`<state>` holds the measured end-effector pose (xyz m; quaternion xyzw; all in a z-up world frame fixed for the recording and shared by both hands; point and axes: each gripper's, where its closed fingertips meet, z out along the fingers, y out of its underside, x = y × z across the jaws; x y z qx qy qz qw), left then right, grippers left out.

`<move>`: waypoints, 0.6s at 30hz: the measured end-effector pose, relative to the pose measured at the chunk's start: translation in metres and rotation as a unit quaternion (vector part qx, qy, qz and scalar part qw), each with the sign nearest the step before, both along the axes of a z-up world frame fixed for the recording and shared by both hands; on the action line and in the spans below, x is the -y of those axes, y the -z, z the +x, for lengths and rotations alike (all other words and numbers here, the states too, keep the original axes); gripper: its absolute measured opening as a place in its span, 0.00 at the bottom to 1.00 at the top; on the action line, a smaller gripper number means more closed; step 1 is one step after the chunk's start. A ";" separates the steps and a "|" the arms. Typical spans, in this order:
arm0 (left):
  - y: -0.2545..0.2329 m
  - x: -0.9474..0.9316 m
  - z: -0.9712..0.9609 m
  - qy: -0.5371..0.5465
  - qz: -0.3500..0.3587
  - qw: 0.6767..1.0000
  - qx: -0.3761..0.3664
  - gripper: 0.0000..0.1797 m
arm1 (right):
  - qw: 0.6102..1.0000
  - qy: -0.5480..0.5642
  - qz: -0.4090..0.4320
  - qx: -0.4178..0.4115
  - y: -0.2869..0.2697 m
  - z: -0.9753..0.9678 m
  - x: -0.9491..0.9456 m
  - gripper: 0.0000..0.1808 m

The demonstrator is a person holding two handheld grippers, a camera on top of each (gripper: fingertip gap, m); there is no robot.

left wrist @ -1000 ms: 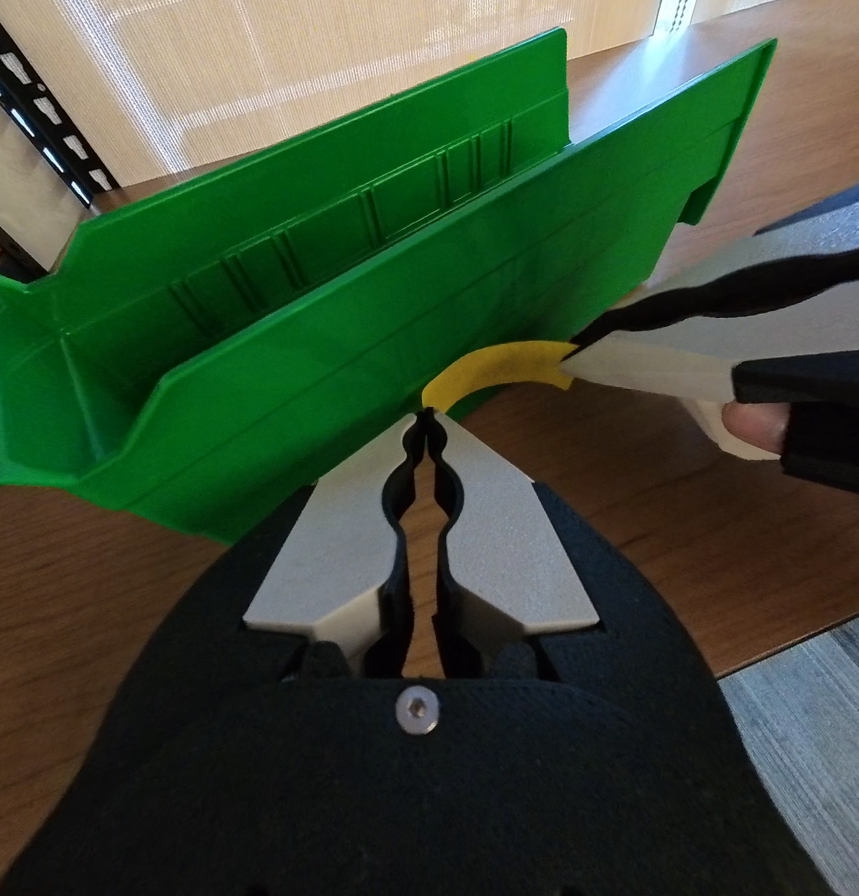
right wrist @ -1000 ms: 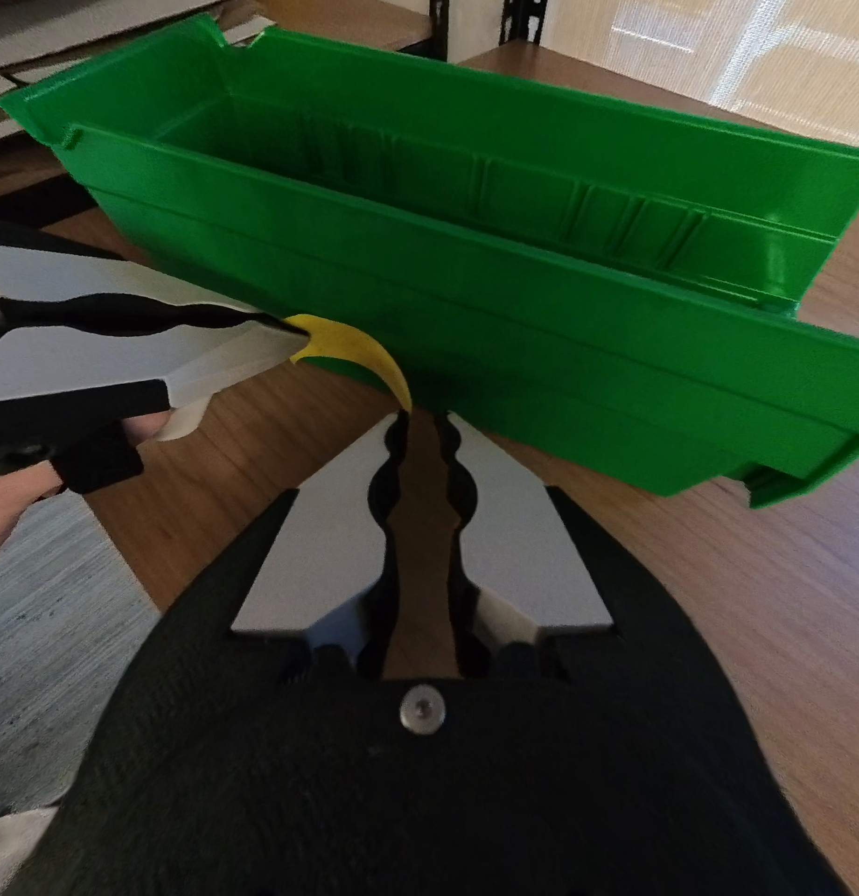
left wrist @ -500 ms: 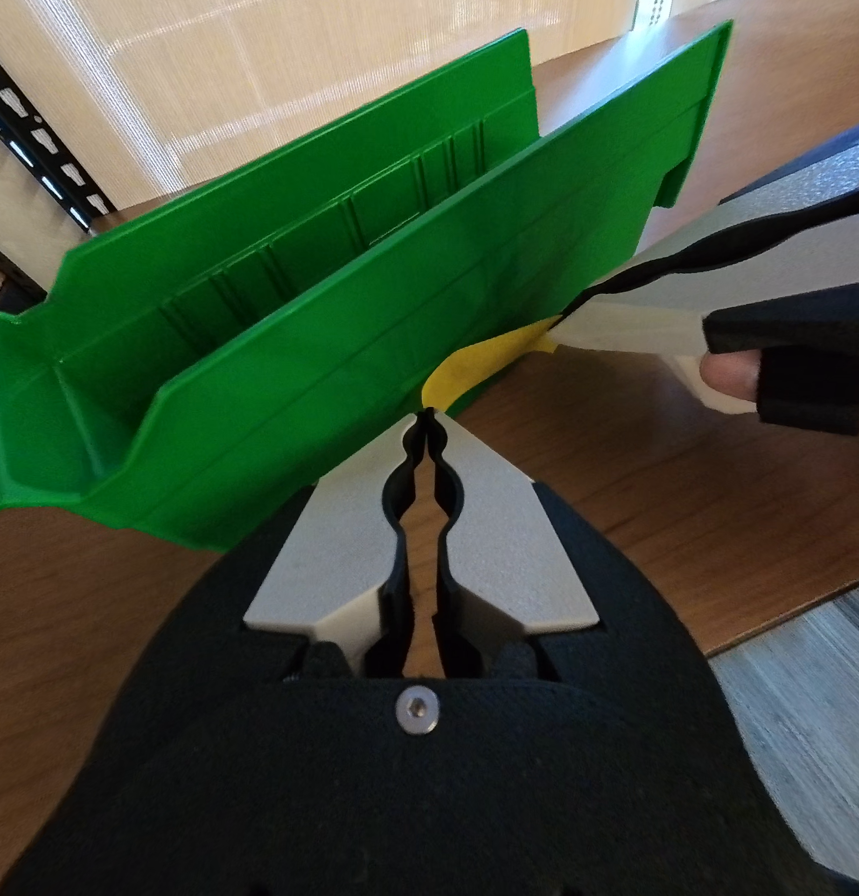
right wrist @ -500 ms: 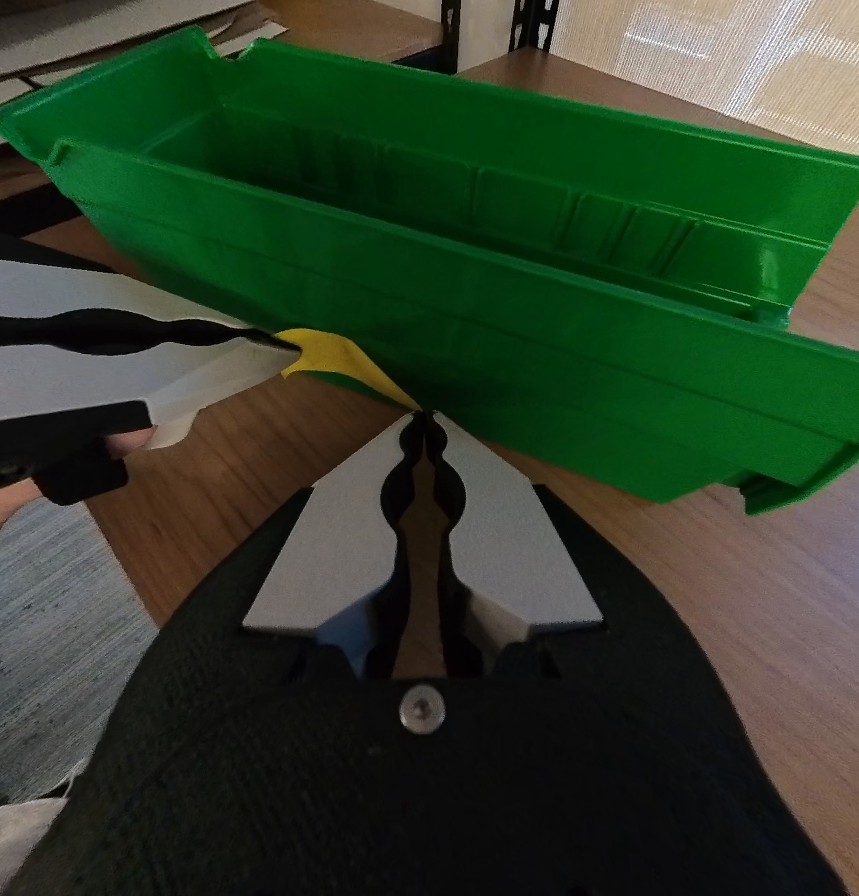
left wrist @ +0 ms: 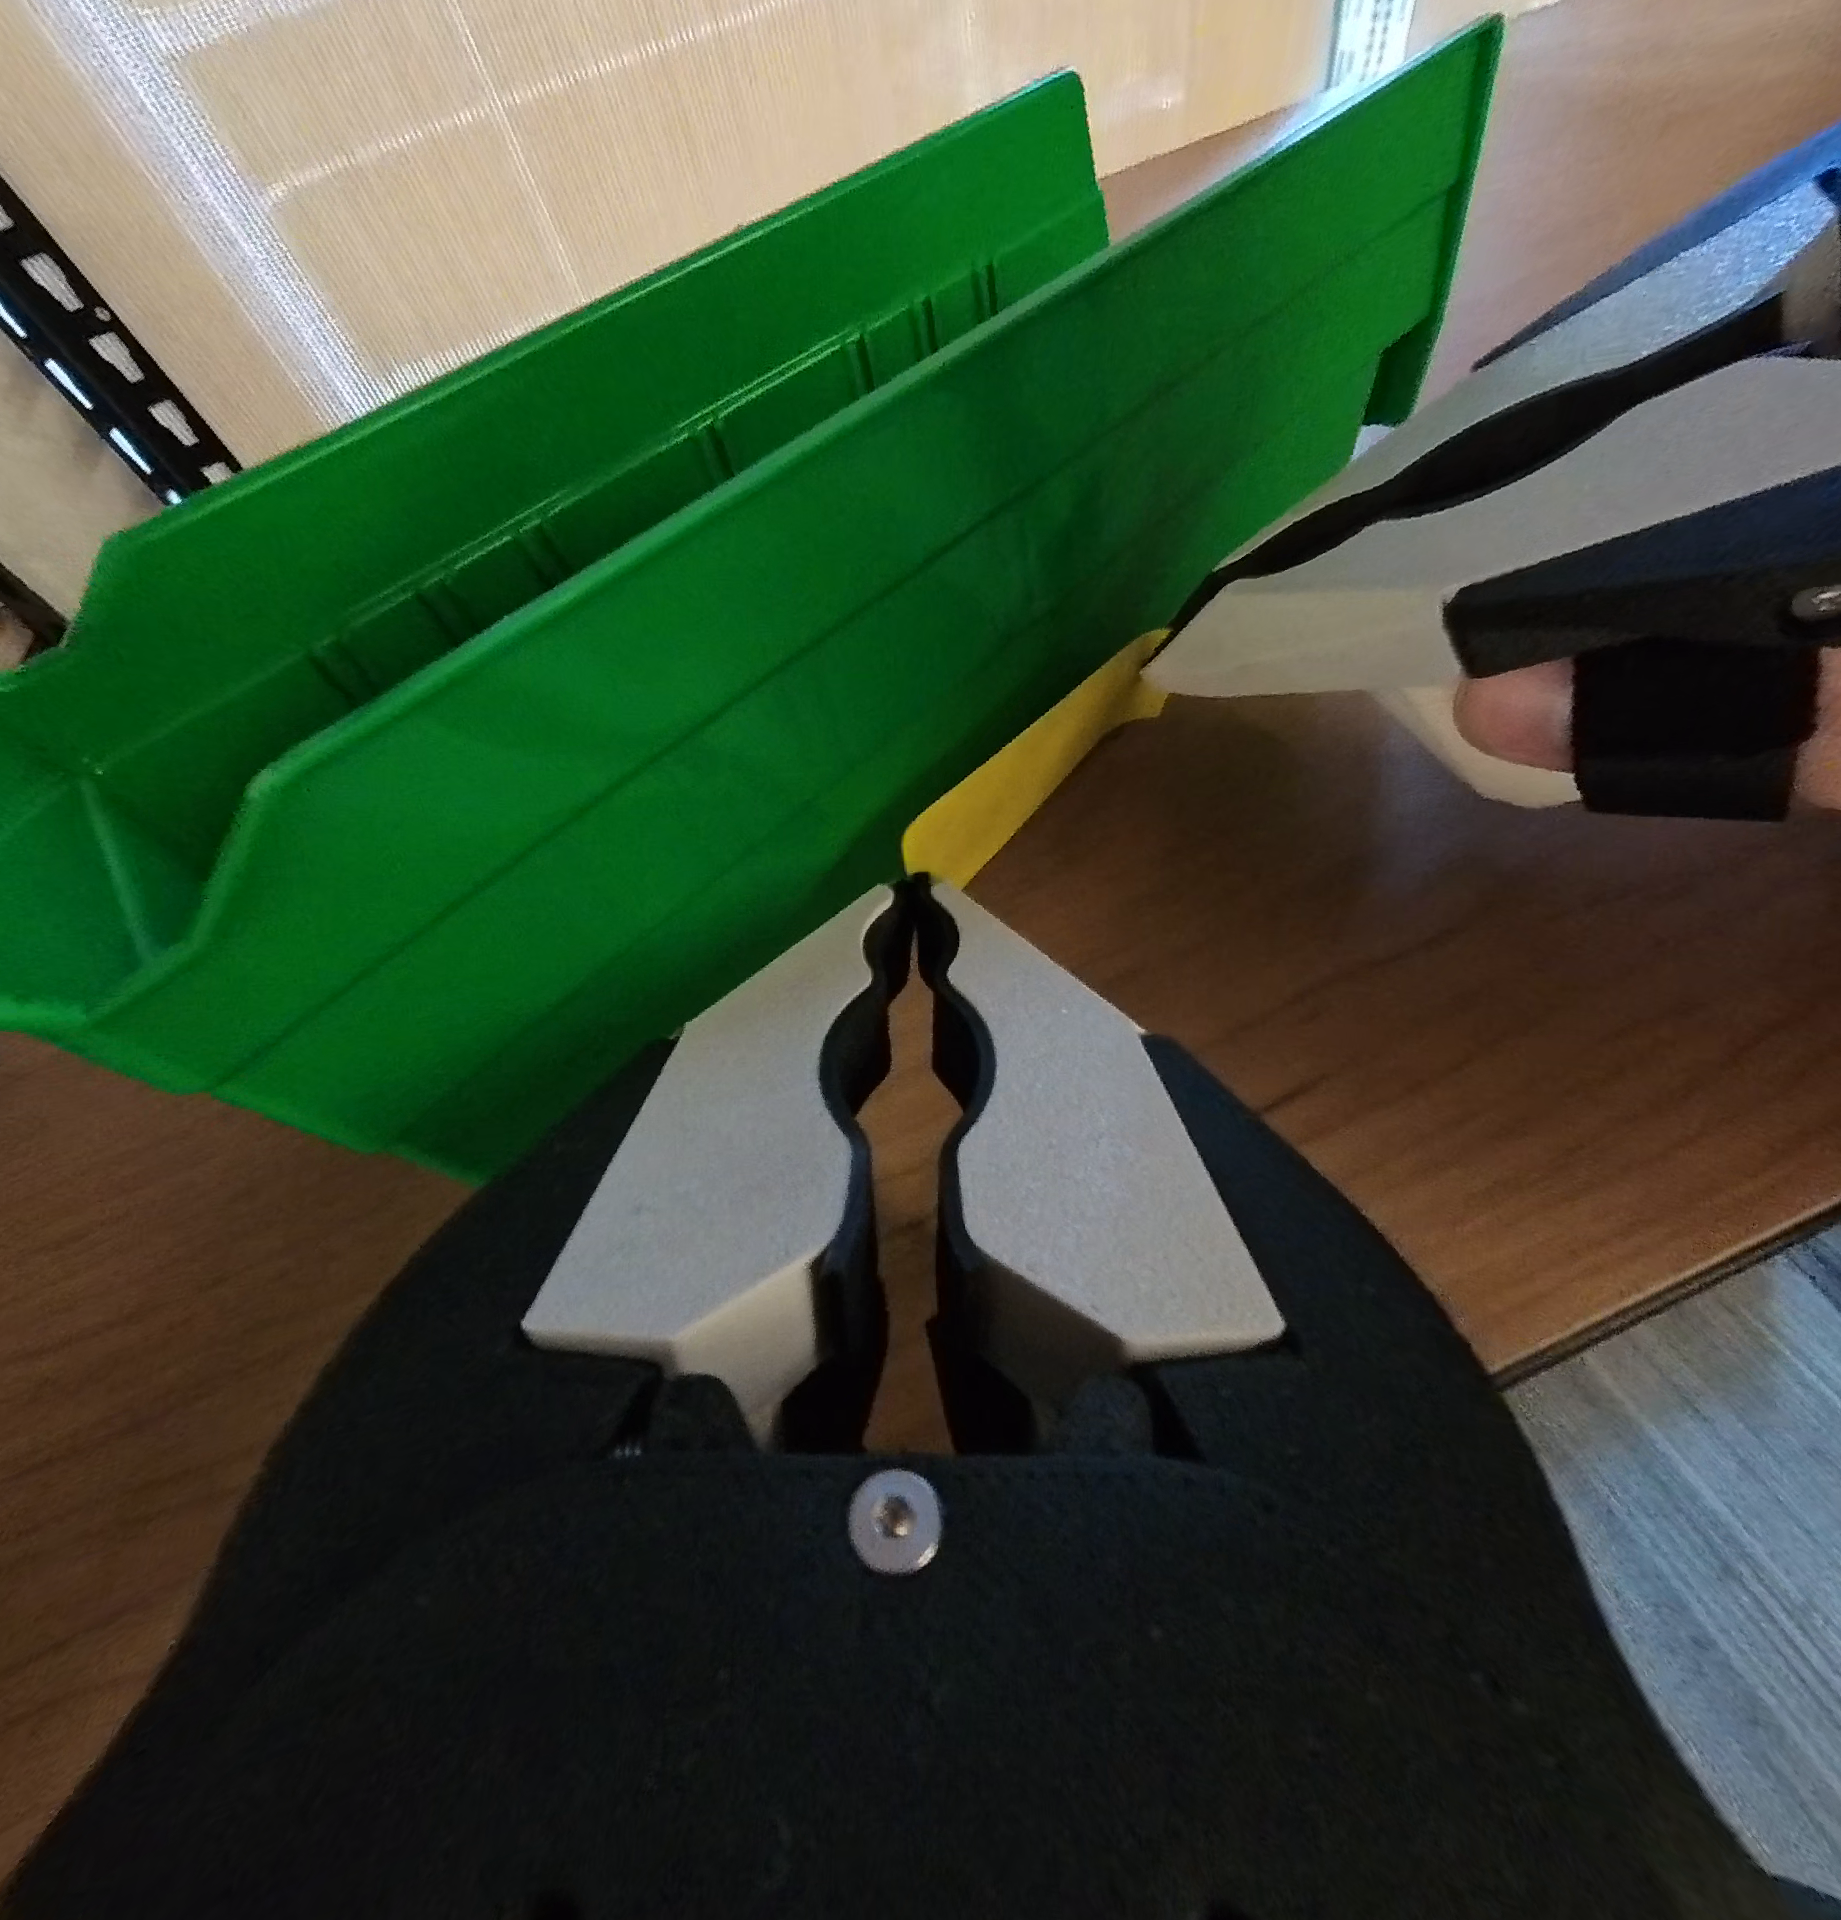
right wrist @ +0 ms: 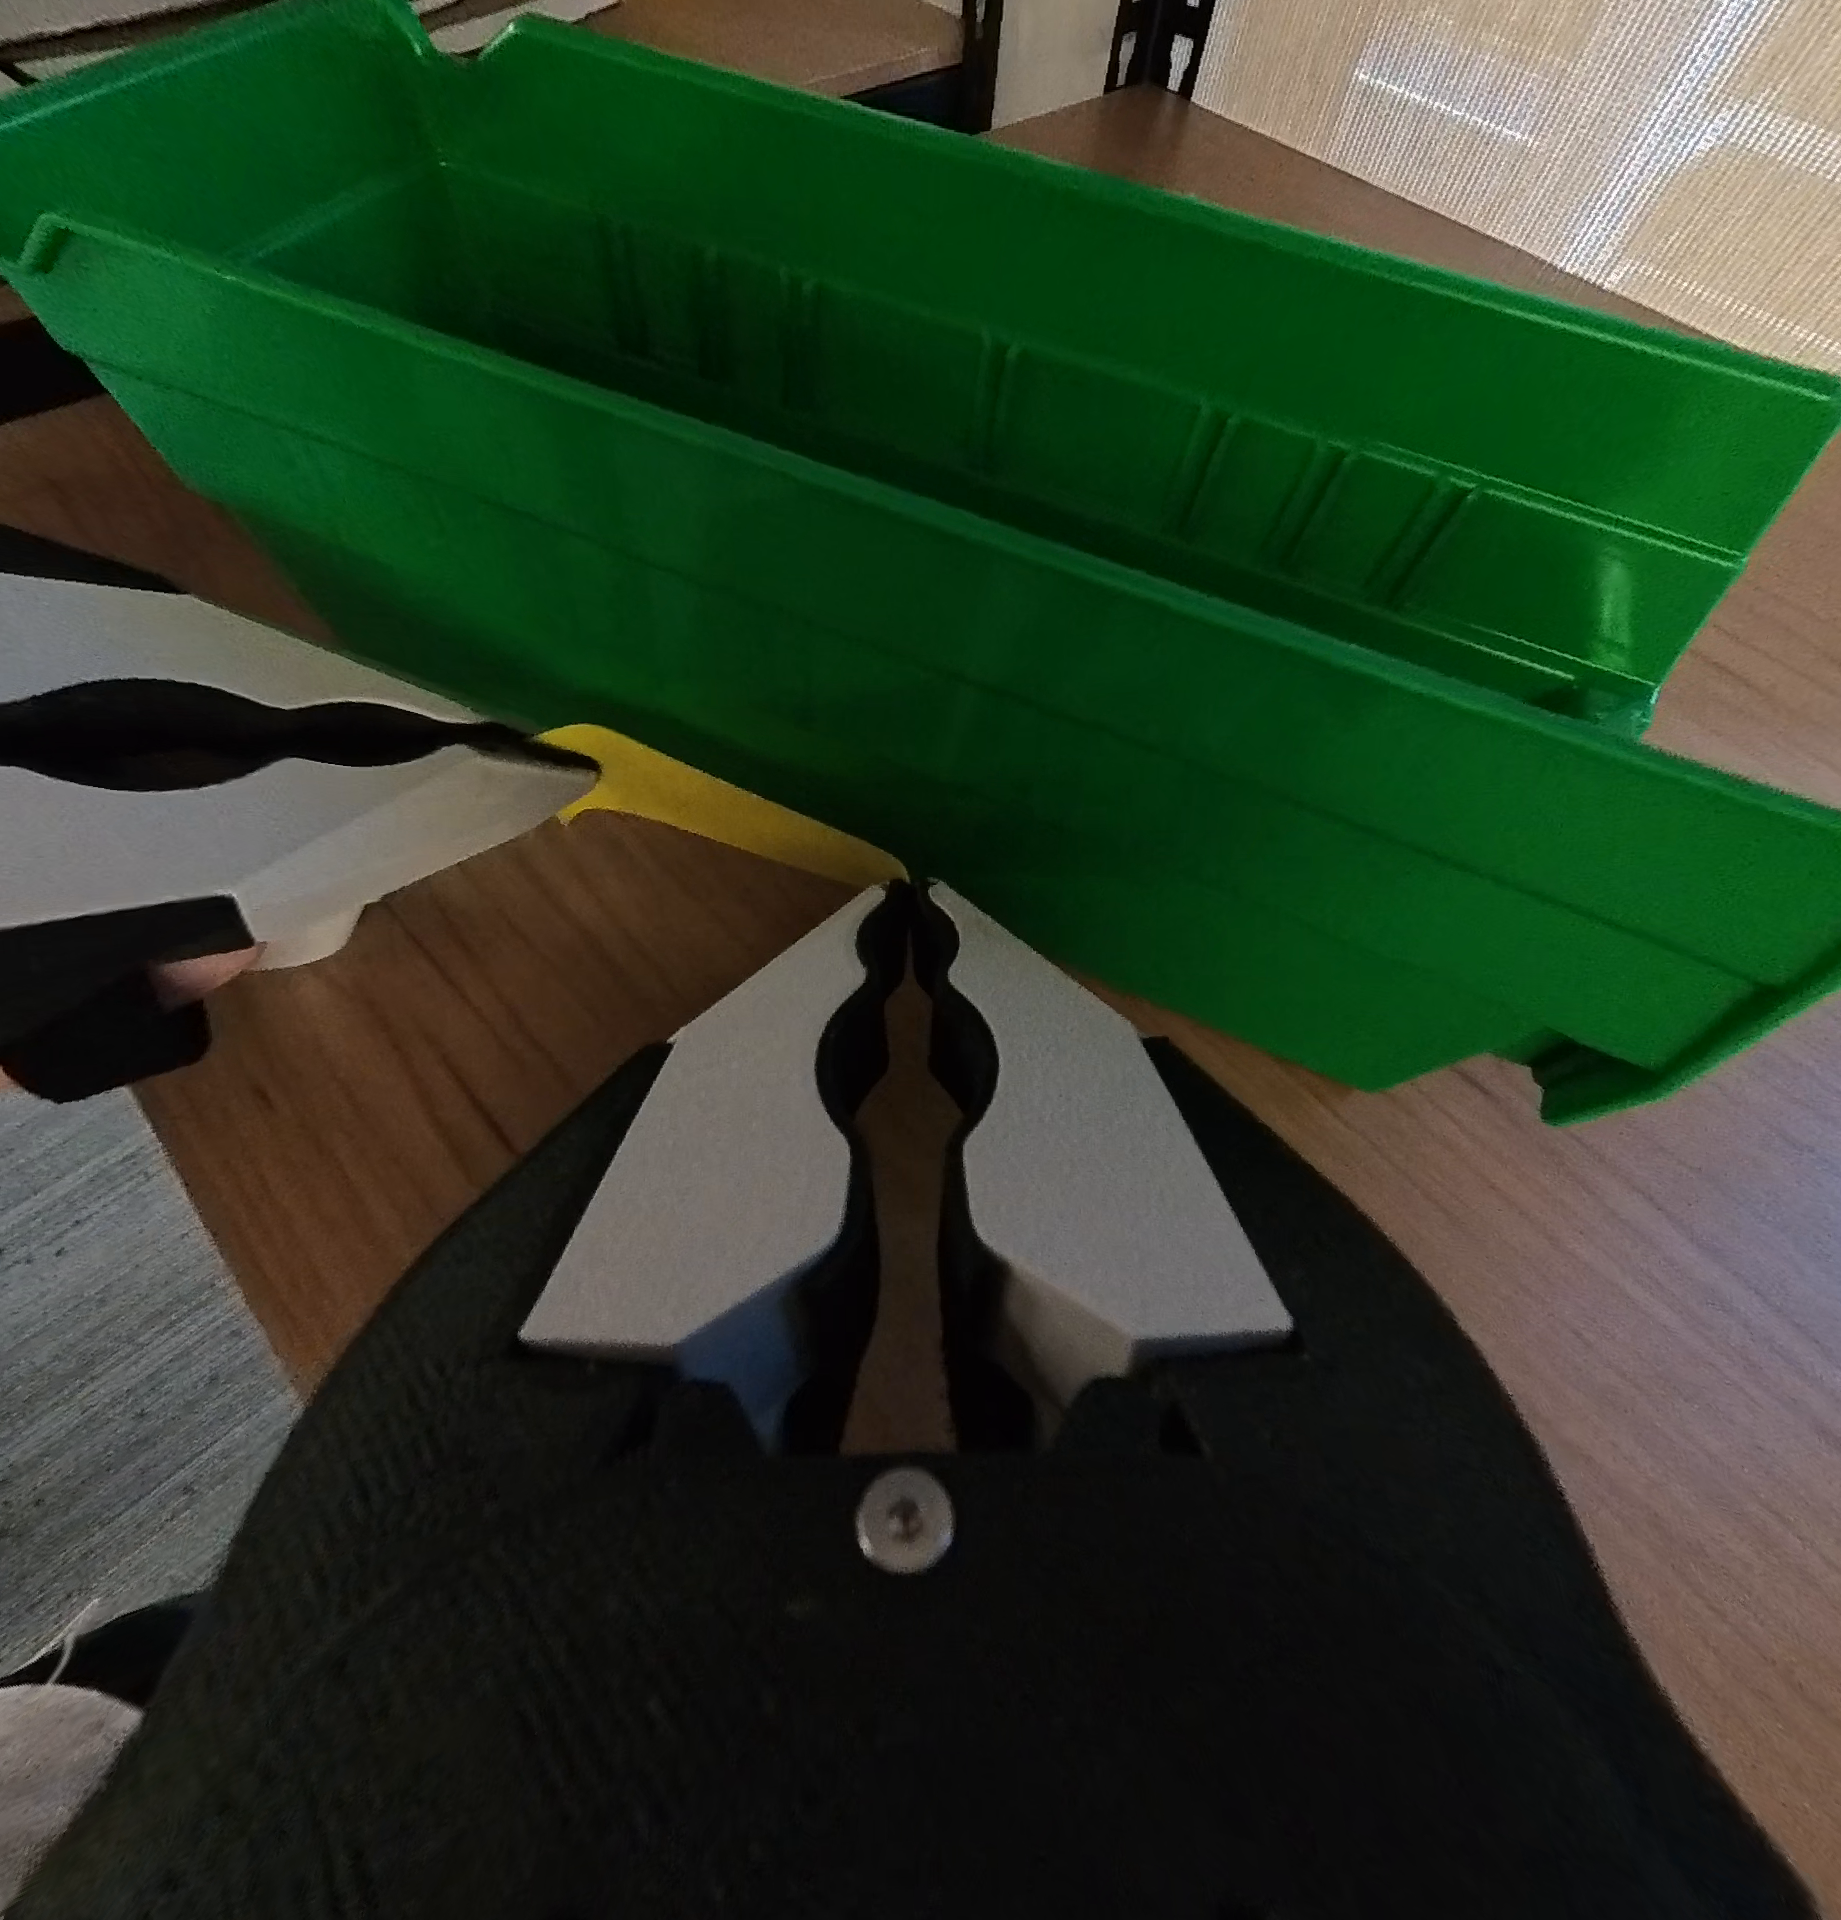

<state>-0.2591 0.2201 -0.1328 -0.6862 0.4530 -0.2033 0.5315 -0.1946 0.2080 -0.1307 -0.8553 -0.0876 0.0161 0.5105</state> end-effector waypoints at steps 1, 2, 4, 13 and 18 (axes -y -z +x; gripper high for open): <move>0.000 -0.001 0.000 -0.003 0.000 1.000 -0.003 0.00 | 1.000 -0.002 0.000 0.001 0.000 0.000 -0.001 0.00; 0.001 -0.002 0.000 -0.007 -0.002 1.000 -0.006 0.00 | 1.000 -0.003 0.001 0.003 0.000 0.000 -0.002 0.00; 0.003 -0.003 0.000 -0.014 -0.007 1.000 -0.013 0.00 | 1.000 -0.005 0.000 0.010 0.000 0.000 -0.003 0.00; 0.001 -0.003 0.003 -0.023 0.010 0.999 -0.036 0.00 | 1.000 0.007 0.014 0.014 -0.003 0.004 -0.007 0.00; -0.002 -0.004 0.003 -0.024 0.013 0.999 -0.035 0.00 | 1.000 0.013 0.016 0.014 -0.004 0.005 -0.008 0.00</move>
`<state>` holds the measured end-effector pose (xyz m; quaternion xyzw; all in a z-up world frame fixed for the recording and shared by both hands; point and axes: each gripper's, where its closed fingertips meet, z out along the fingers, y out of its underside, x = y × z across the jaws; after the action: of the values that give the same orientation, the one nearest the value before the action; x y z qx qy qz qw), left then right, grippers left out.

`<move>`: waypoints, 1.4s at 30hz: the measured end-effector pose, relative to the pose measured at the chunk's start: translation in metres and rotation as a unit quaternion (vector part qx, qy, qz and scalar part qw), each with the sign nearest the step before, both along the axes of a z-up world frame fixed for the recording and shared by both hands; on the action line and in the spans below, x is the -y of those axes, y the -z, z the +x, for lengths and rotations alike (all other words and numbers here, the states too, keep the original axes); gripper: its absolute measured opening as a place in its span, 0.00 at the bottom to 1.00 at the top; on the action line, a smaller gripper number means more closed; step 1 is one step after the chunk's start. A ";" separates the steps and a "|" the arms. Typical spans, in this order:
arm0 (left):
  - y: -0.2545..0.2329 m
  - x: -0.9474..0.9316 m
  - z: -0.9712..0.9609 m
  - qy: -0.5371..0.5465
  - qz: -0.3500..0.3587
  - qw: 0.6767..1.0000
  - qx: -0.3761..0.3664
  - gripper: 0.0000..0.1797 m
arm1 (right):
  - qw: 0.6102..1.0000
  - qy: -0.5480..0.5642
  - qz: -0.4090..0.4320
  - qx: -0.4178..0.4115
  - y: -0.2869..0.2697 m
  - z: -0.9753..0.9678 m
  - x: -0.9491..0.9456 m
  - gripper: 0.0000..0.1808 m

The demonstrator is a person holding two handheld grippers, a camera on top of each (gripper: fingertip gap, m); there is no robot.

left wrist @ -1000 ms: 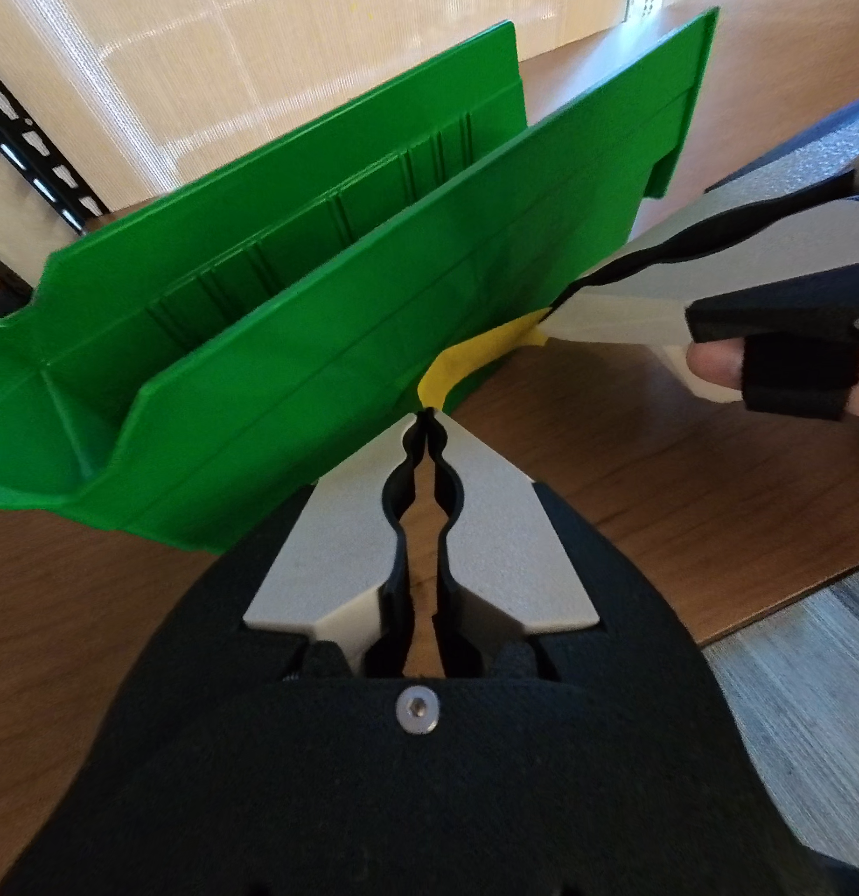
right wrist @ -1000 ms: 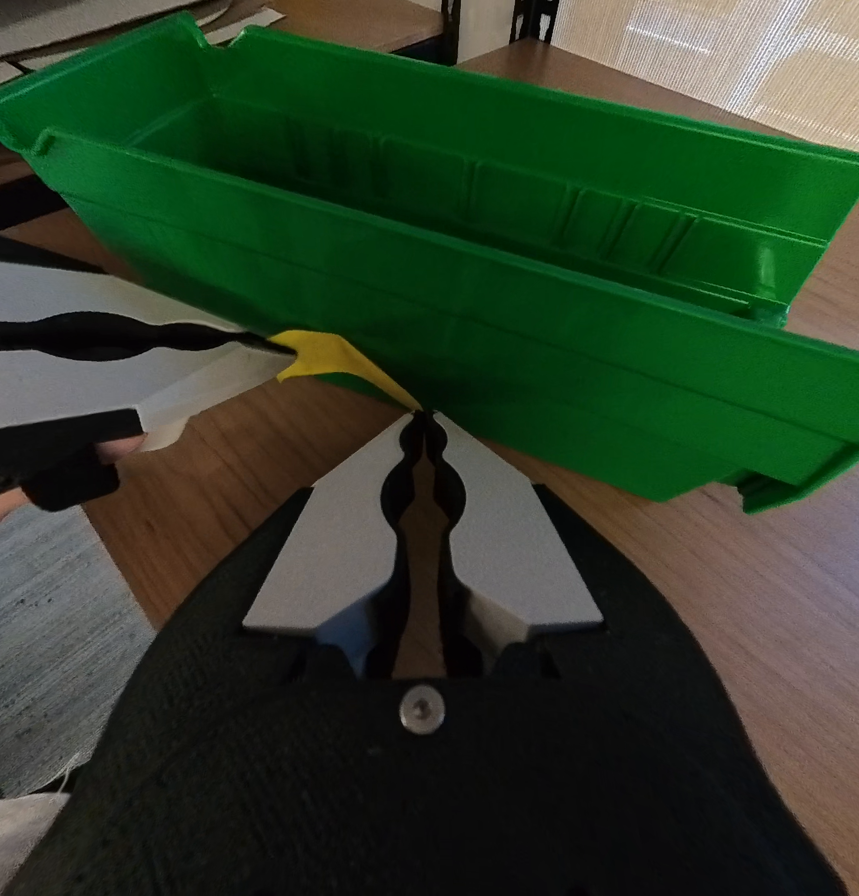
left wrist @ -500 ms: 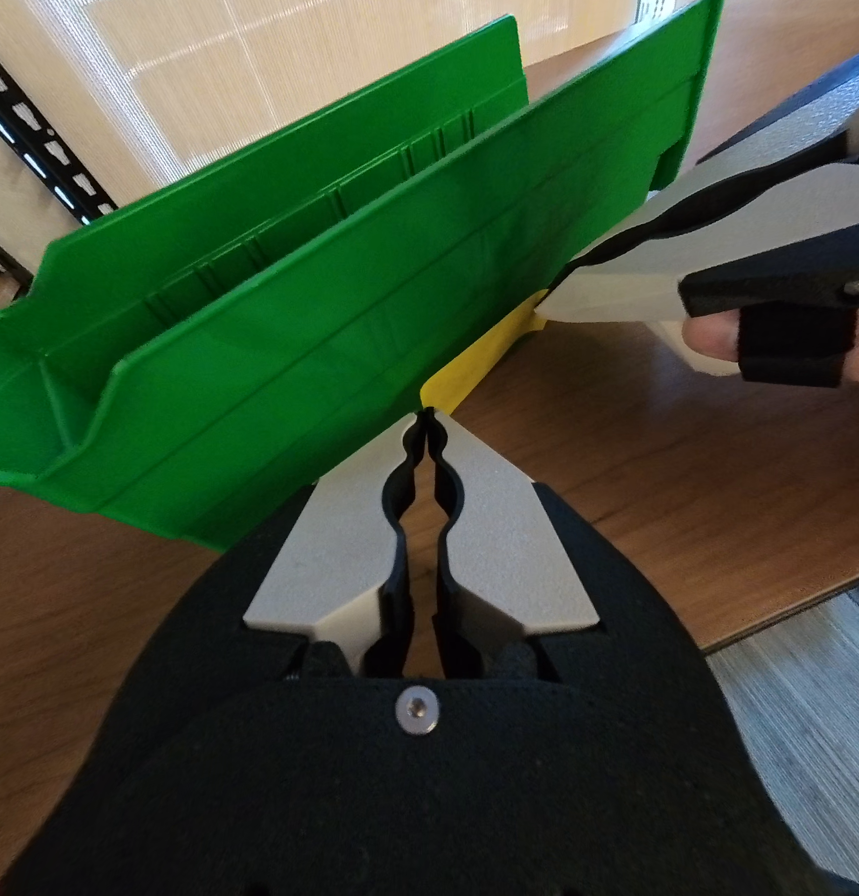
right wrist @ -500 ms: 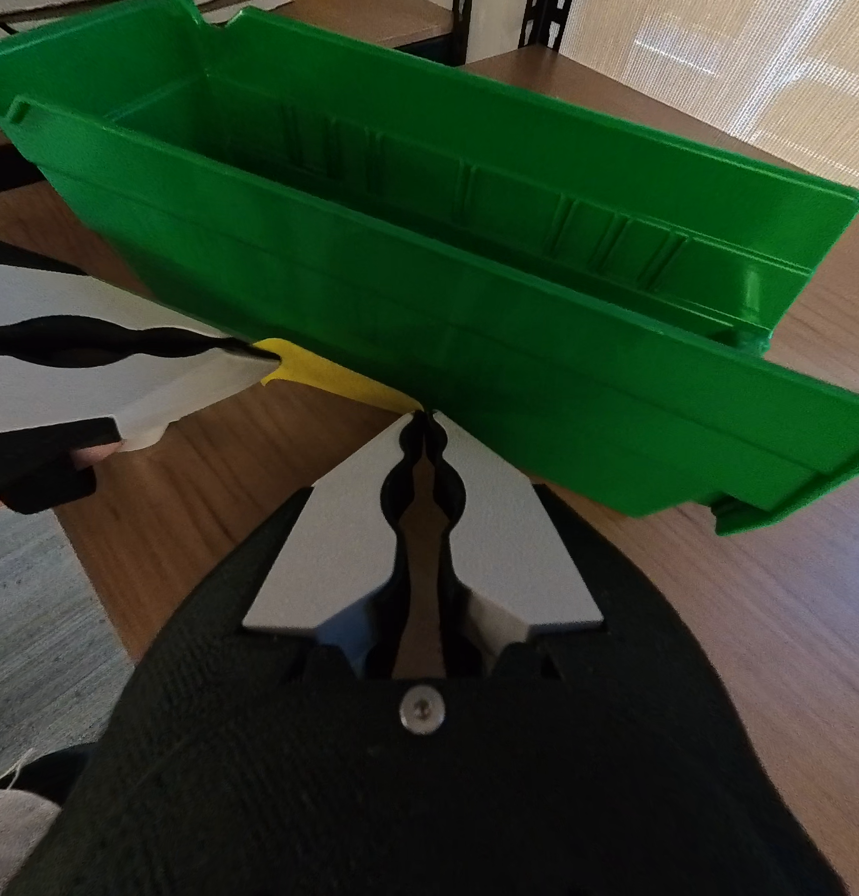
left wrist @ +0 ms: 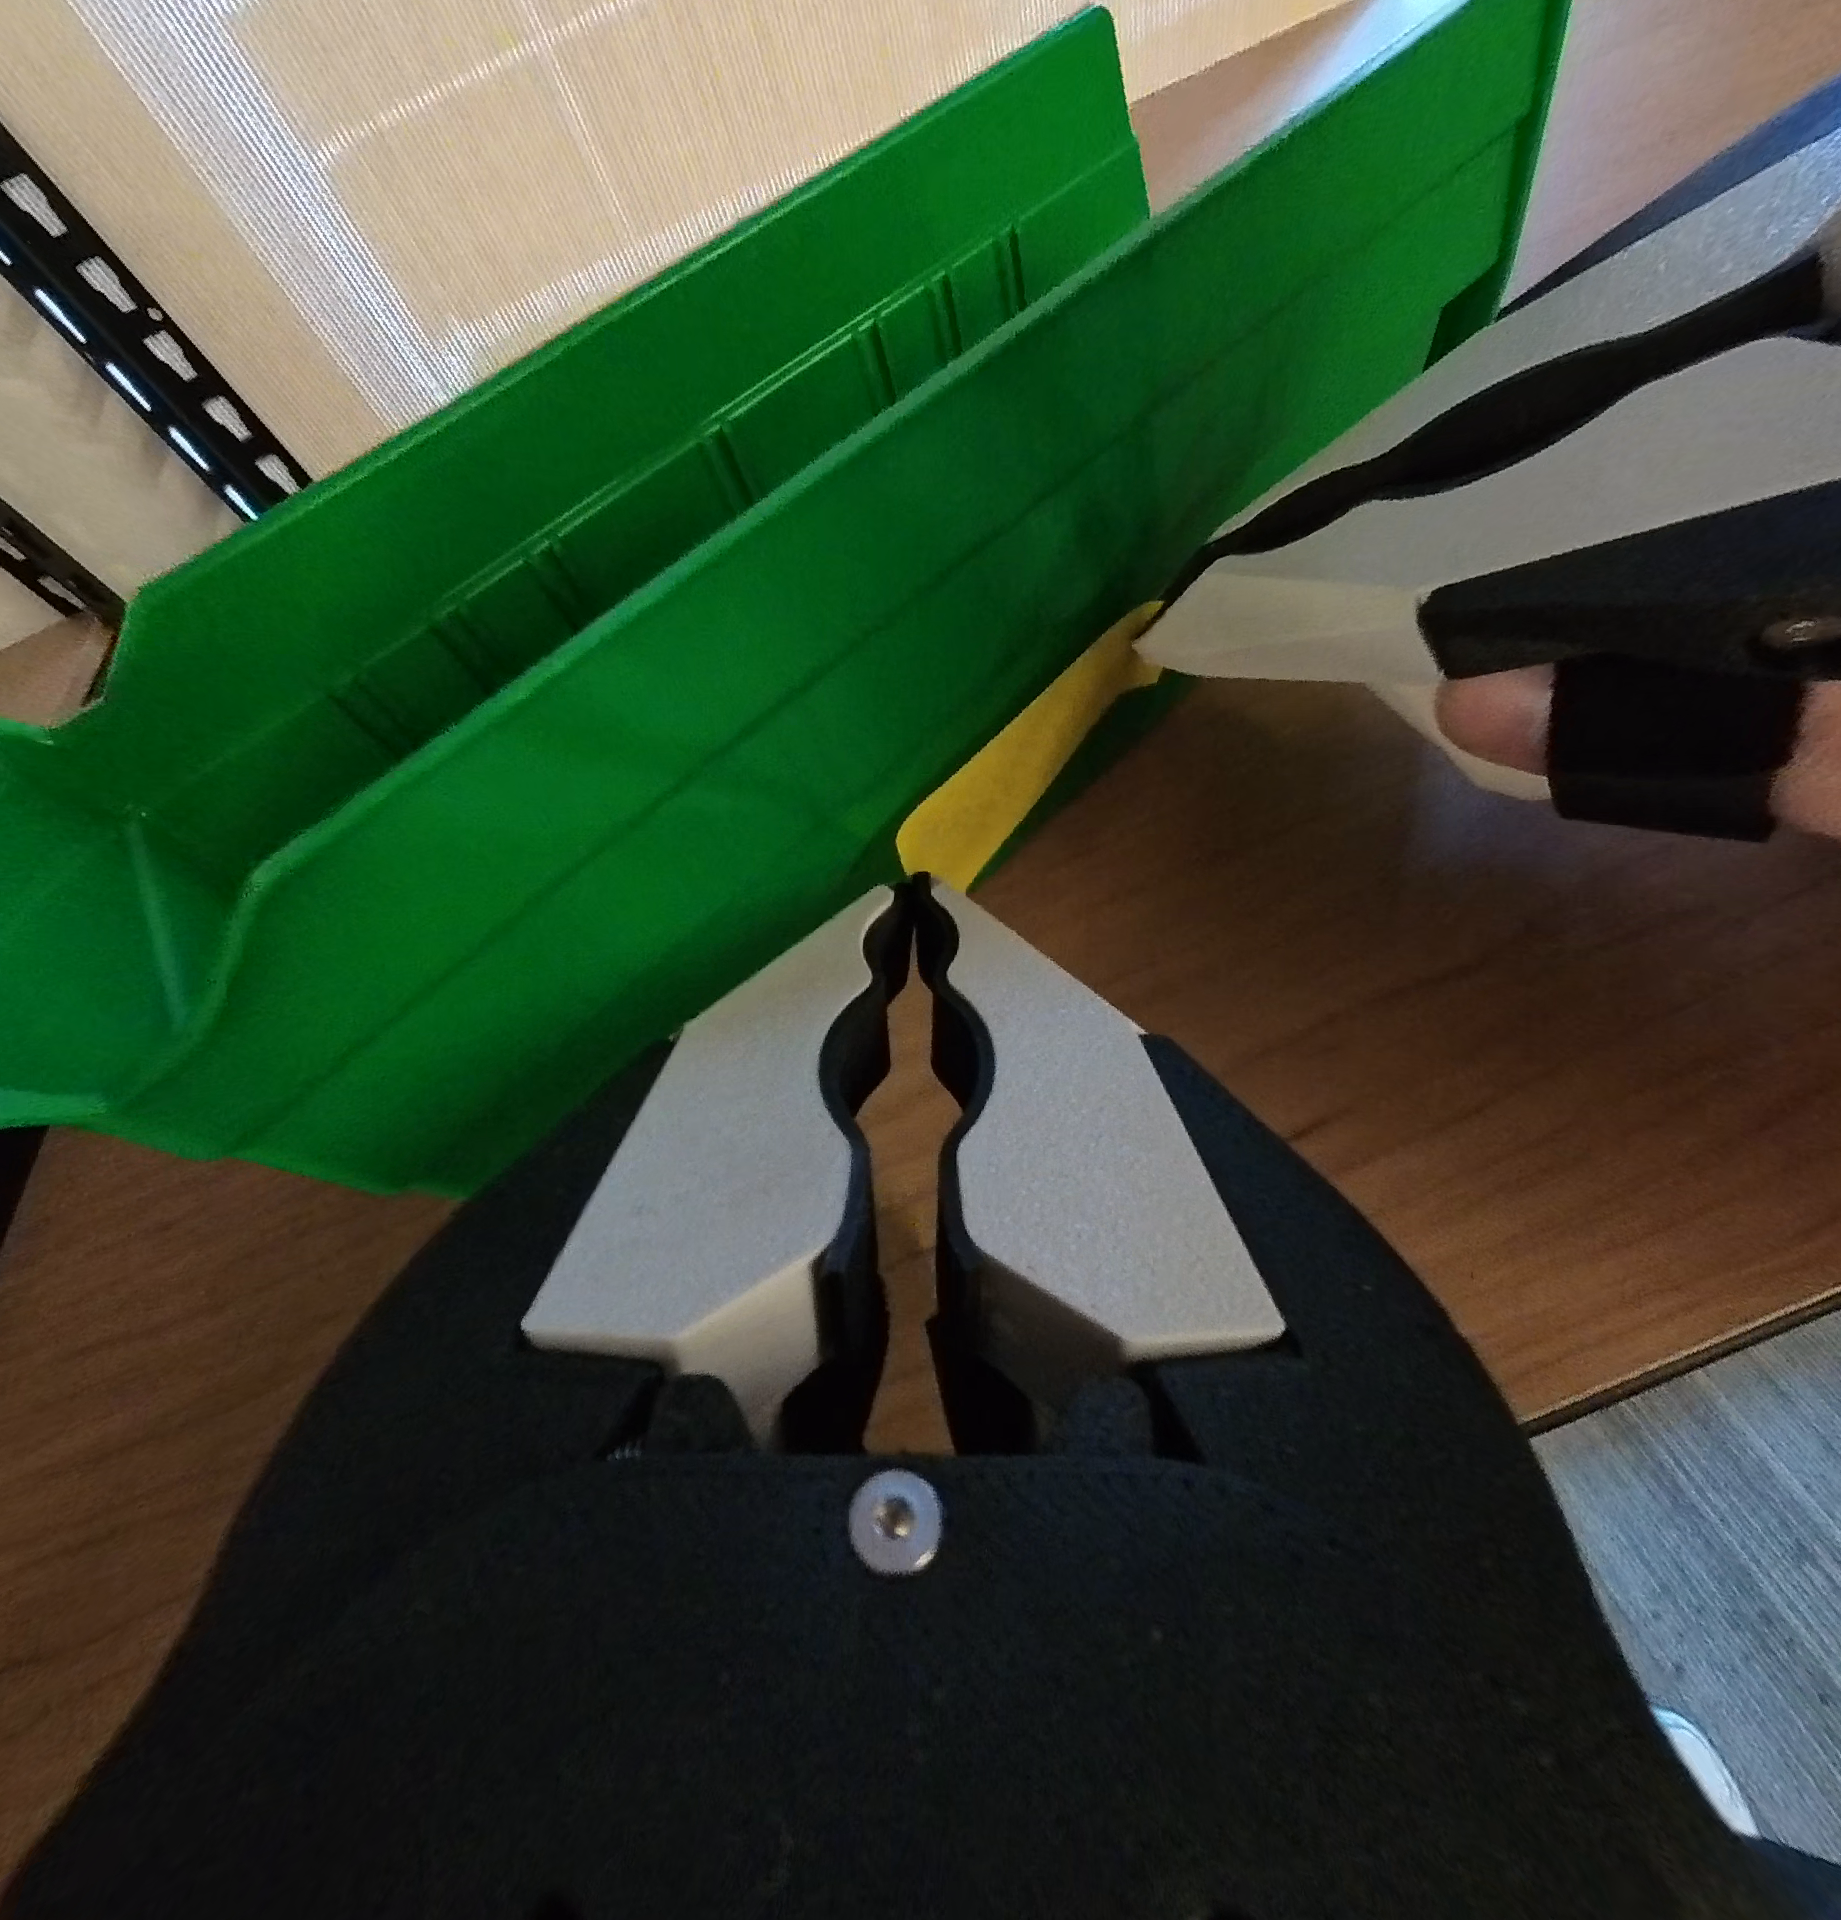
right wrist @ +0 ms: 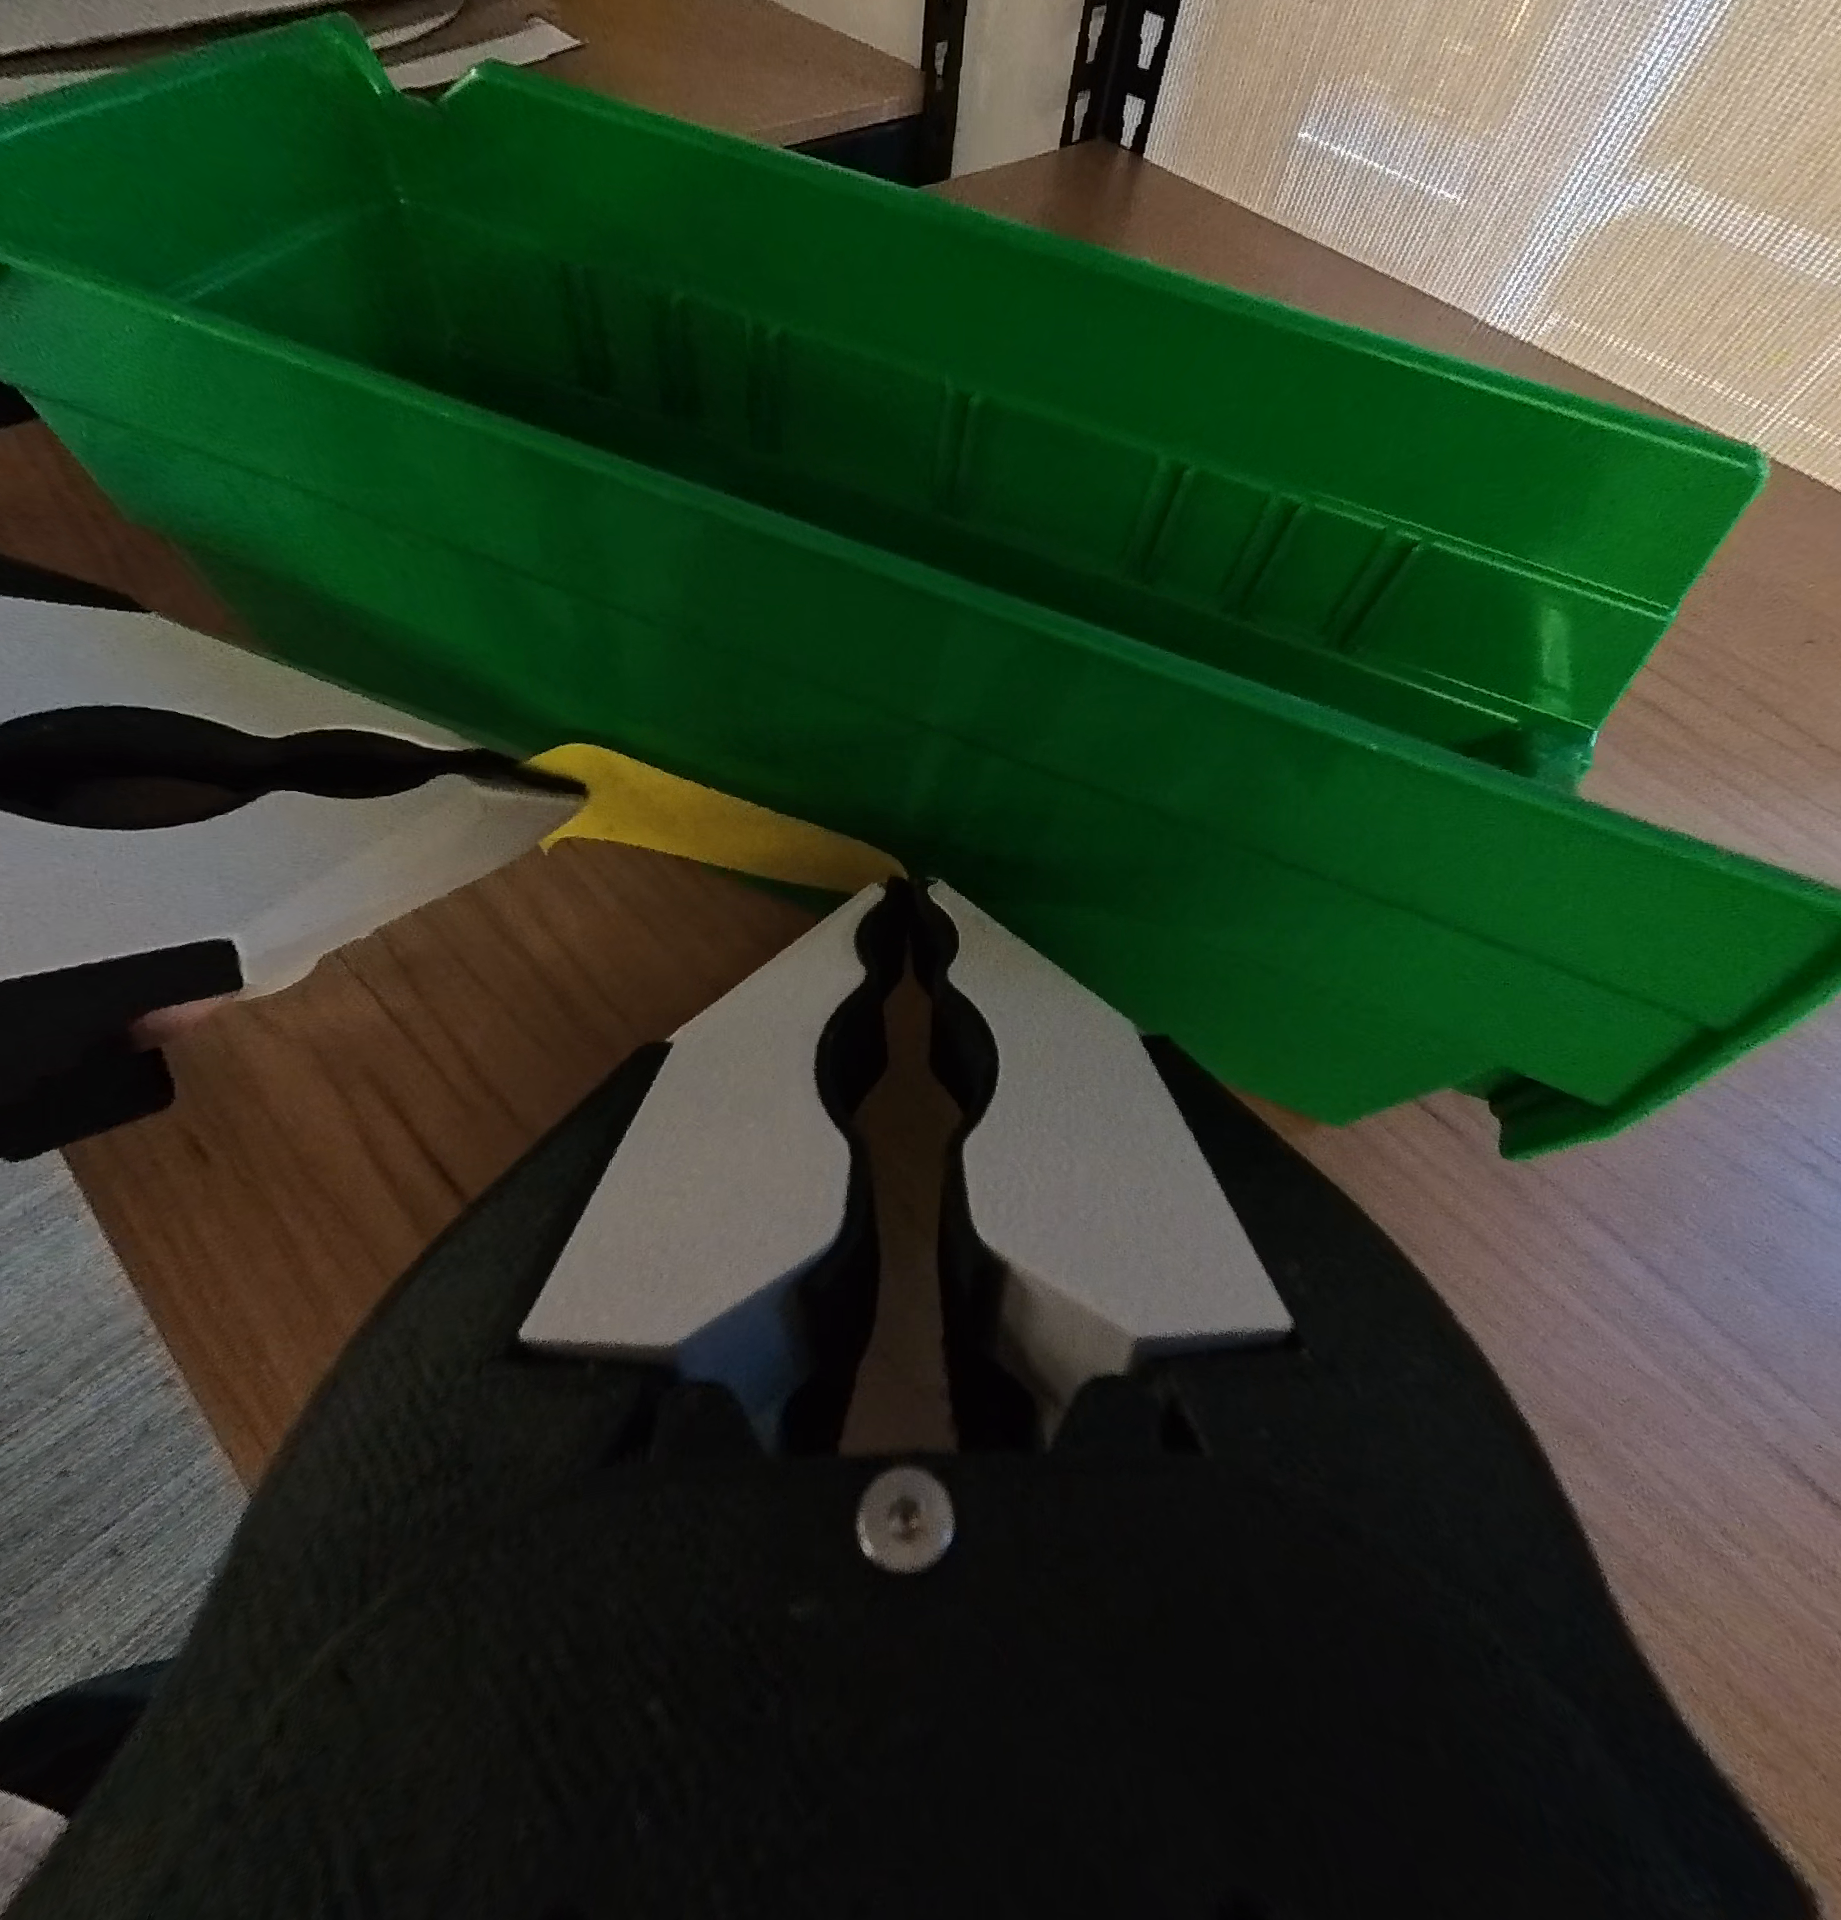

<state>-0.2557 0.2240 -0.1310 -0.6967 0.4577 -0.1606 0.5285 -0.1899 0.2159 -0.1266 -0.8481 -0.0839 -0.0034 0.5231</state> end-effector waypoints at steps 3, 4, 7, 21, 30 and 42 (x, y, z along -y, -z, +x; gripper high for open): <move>-0.001 -0.002 0.000 -0.001 0.000 1.000 -0.001 0.00 | 1.000 0.001 0.000 -0.006 0.000 0.000 0.000 0.00; -0.001 -0.002 0.000 -0.002 -0.001 1.000 -0.002 0.00 | 1.000 0.001 -0.001 -0.006 0.000 0.000 -0.001 0.00; -0.002 -0.004 0.000 -0.003 -0.003 1.000 0.001 0.00 | 1.000 0.003 0.000 -0.007 0.000 0.000 -0.001 0.00; -0.002 -0.007 0.001 -0.003 -0.012 1.000 0.004 0.00 | 0.999 0.035 0.000 0.001 0.000 0.004 -0.006 0.03; 0.001 -0.011 -0.001 -0.011 -0.018 1.000 -0.002 0.00 | 0.998 0.069 0.010 0.001 -0.003 0.012 -0.008 0.11; 0.000 -0.005 0.000 0.008 -0.033 0.999 0.013 0.00 | 0.999 0.008 -0.016 -0.028 0.003 -0.002 0.010 0.11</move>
<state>-0.2559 0.2287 -0.1310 -0.7077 0.4512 -0.1888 0.5099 -0.1922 0.2062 -0.1299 -0.8568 -0.0619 0.0176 0.5117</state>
